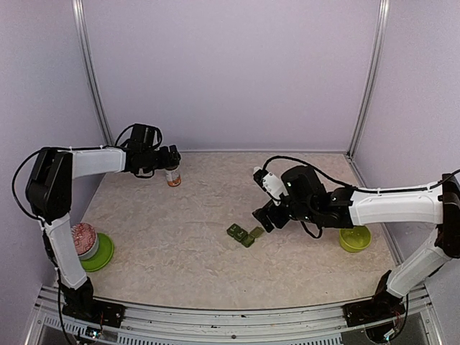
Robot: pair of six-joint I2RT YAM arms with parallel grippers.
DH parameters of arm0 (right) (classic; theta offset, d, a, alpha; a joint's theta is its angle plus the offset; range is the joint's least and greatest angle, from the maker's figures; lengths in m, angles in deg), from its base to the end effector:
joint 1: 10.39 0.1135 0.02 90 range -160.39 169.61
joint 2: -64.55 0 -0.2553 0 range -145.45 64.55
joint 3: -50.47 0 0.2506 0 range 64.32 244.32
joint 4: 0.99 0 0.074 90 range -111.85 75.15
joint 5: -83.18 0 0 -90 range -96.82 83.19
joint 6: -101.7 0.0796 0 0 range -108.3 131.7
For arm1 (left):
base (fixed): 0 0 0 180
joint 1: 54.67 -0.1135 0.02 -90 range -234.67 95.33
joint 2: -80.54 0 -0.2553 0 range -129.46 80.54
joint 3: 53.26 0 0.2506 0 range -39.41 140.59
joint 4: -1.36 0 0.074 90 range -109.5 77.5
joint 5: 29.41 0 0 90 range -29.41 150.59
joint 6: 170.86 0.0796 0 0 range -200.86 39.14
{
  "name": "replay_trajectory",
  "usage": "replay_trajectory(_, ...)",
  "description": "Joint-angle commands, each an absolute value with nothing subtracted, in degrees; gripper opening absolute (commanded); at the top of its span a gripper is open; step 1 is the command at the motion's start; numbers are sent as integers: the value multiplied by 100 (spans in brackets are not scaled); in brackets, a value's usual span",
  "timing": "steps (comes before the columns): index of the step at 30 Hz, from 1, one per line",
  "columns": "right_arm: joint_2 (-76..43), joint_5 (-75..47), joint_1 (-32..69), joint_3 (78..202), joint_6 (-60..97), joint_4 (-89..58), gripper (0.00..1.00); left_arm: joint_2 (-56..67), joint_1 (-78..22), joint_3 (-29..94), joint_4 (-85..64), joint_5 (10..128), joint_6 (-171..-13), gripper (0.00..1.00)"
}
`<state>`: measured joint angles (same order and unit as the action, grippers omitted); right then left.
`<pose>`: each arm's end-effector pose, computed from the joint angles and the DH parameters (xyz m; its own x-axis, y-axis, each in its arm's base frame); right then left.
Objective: Sort the pills into containers
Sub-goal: Adjust the pill container at the center of the board, then pick up the pill bottle from the center of the board.
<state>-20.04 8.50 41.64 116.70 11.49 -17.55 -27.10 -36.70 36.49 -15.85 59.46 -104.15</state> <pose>0.2365 0.2688 0.2024 -0.3499 -0.4541 -0.8194 -0.6283 0.7625 -0.1542 0.4395 -0.1409 0.1915 -0.6183 -0.2150 -0.7560 0.0530 0.9483 -0.3131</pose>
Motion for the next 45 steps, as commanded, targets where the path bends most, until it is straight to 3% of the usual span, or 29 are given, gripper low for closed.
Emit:
replay_trajectory(1, -1793, 983, 4116, 11563, 1266, -1677, 100, -3090, -3421, 4256, -2175, 5139, -9866, 97)
replay_trajectory(21, -1507, 1149, 4112, 11316, 1353, -1708, 100, -3899, -3375, 5078, -2400, 4636, -9606, 85)
replay_trajectory(32, -1515, 1164, 4108, 11218, 1371, -1645, 100, -4071, -3410, 5287, -2408, 4698, -9511, 62)
replay_trajectory(41, -1503, 1173, 4102, 11205, 1363, -1604, 100, -4147, -3411, 5288, -2434, 4714, -9526, 63)
replay_trajectory(45, -1529, 1169, 4102, 11196, 1364, -1593, 100, -4135, -3411, 5267, -2405, 4708, -9527, 52)
